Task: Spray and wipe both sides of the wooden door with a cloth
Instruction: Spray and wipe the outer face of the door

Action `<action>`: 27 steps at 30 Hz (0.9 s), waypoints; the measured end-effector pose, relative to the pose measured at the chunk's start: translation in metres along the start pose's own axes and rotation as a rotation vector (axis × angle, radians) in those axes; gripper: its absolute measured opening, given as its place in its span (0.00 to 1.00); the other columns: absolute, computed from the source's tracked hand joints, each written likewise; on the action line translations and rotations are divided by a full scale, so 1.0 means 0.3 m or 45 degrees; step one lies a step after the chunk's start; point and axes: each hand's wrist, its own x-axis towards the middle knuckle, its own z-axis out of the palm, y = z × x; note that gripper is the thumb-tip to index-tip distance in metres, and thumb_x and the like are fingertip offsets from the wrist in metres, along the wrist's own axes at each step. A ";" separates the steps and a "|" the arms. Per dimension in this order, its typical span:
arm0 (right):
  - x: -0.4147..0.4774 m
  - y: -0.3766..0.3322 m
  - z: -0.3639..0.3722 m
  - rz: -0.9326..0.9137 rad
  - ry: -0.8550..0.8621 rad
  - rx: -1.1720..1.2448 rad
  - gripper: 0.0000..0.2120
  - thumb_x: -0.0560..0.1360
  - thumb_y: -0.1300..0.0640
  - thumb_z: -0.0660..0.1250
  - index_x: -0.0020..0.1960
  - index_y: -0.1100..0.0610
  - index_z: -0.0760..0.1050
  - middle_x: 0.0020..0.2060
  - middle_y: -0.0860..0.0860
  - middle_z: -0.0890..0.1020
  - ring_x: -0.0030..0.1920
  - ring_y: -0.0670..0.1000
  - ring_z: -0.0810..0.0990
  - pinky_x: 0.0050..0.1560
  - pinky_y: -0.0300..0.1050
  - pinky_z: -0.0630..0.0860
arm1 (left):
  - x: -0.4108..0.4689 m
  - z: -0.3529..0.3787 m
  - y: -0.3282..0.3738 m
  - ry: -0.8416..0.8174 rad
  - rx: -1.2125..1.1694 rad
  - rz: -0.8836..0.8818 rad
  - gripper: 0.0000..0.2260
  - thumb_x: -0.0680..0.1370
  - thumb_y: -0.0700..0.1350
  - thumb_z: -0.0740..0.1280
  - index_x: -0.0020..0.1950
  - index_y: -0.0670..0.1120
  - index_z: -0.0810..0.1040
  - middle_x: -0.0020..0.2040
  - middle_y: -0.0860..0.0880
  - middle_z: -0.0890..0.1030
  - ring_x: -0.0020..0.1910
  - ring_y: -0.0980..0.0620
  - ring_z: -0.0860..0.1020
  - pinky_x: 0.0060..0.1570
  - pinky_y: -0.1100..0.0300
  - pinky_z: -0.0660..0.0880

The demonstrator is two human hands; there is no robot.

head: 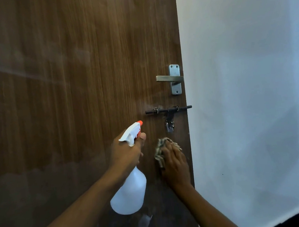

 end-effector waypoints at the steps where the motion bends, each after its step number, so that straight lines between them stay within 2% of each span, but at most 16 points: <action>1: -0.020 0.058 -0.015 0.115 -0.003 0.024 0.28 0.70 0.58 0.76 0.68 0.57 0.71 0.69 0.58 0.75 0.68 0.62 0.74 0.65 0.59 0.75 | -0.009 0.014 -0.003 -0.014 -0.015 -0.012 0.18 0.74 0.52 0.69 0.59 0.43 0.77 0.42 0.44 0.82 0.32 0.50 0.79 0.27 0.67 0.73; 4: 0.015 0.154 -0.060 0.410 -0.026 0.110 0.27 0.76 0.61 0.68 0.73 0.56 0.67 0.74 0.56 0.68 0.73 0.60 0.69 0.69 0.59 0.71 | -0.026 0.063 -0.007 -0.025 -0.048 -0.068 0.19 0.74 0.51 0.70 0.60 0.42 0.76 0.39 0.48 0.81 0.31 0.50 0.78 0.27 0.67 0.73; 9: 0.297 0.189 -0.123 0.387 -0.058 0.182 0.34 0.78 0.64 0.64 0.80 0.54 0.54 0.79 0.53 0.58 0.79 0.55 0.56 0.76 0.58 0.61 | -0.034 0.122 0.002 -0.058 -0.035 -0.073 0.18 0.74 0.51 0.69 0.60 0.43 0.76 0.40 0.47 0.80 0.32 0.51 0.77 0.27 0.68 0.72; 13: 0.361 0.122 -0.114 0.559 -0.058 0.315 0.36 0.79 0.64 0.63 0.81 0.51 0.50 0.80 0.50 0.53 0.80 0.56 0.52 0.75 0.60 0.61 | -0.032 0.138 0.003 -0.058 -0.001 -0.057 0.18 0.75 0.51 0.69 0.60 0.42 0.76 0.43 0.46 0.80 0.32 0.51 0.77 0.26 0.70 0.72; 16: 0.312 0.110 -0.104 0.405 -0.086 0.329 0.35 0.79 0.65 0.62 0.81 0.50 0.51 0.80 0.49 0.51 0.80 0.54 0.48 0.74 0.59 0.60 | -0.030 0.156 0.005 -0.057 -0.008 -0.051 0.19 0.74 0.51 0.69 0.60 0.43 0.76 0.41 0.46 0.80 0.33 0.50 0.78 0.28 0.67 0.72; 17: 0.302 0.129 -0.106 0.357 -0.083 0.316 0.34 0.80 0.65 0.62 0.80 0.49 0.52 0.80 0.49 0.53 0.80 0.53 0.50 0.74 0.59 0.62 | -0.032 0.165 0.009 -0.063 -0.002 -0.047 0.19 0.74 0.51 0.69 0.61 0.43 0.76 0.42 0.46 0.80 0.33 0.51 0.78 0.28 0.68 0.71; 19: 0.292 0.176 -0.115 0.397 -0.033 0.300 0.32 0.80 0.64 0.62 0.80 0.49 0.55 0.78 0.51 0.60 0.77 0.56 0.61 0.70 0.58 0.68 | -0.039 0.181 0.014 -0.083 0.010 -0.028 0.18 0.75 0.51 0.69 0.61 0.44 0.76 0.40 0.47 0.80 0.31 0.51 0.78 0.26 0.70 0.71; 21: 0.318 0.202 -0.137 0.707 0.043 0.376 0.27 0.82 0.61 0.60 0.78 0.49 0.57 0.73 0.55 0.70 0.69 0.59 0.73 0.65 0.57 0.72 | -0.044 0.194 0.016 -0.105 -0.002 -0.043 0.19 0.75 0.51 0.69 0.62 0.43 0.75 0.42 0.46 0.81 0.32 0.51 0.77 0.25 0.70 0.71; 23: 0.371 0.208 -0.168 0.980 0.060 0.467 0.25 0.83 0.58 0.59 0.78 0.50 0.57 0.69 0.57 0.74 0.65 0.61 0.76 0.66 0.56 0.72 | -0.047 0.210 0.009 -0.123 -0.017 -0.074 0.21 0.74 0.52 0.69 0.63 0.43 0.74 0.48 0.42 0.81 0.32 0.50 0.78 0.25 0.71 0.70; 25: 0.425 0.190 -0.190 0.985 0.099 0.575 0.26 0.83 0.58 0.60 0.79 0.50 0.58 0.68 0.57 0.75 0.66 0.60 0.75 0.67 0.55 0.71 | -0.050 0.218 0.012 -0.133 -0.053 -0.075 0.25 0.71 0.56 0.68 0.62 0.42 0.75 0.51 0.40 0.81 0.33 0.50 0.78 0.25 0.71 0.70; 27: 0.451 0.130 -0.200 0.841 0.159 0.620 0.27 0.83 0.59 0.61 0.79 0.51 0.58 0.69 0.56 0.75 0.66 0.59 0.75 0.67 0.54 0.71 | -0.042 0.224 0.018 -0.135 -0.092 -0.055 0.27 0.69 0.59 0.68 0.61 0.43 0.76 0.50 0.40 0.81 0.33 0.50 0.77 0.26 0.69 0.71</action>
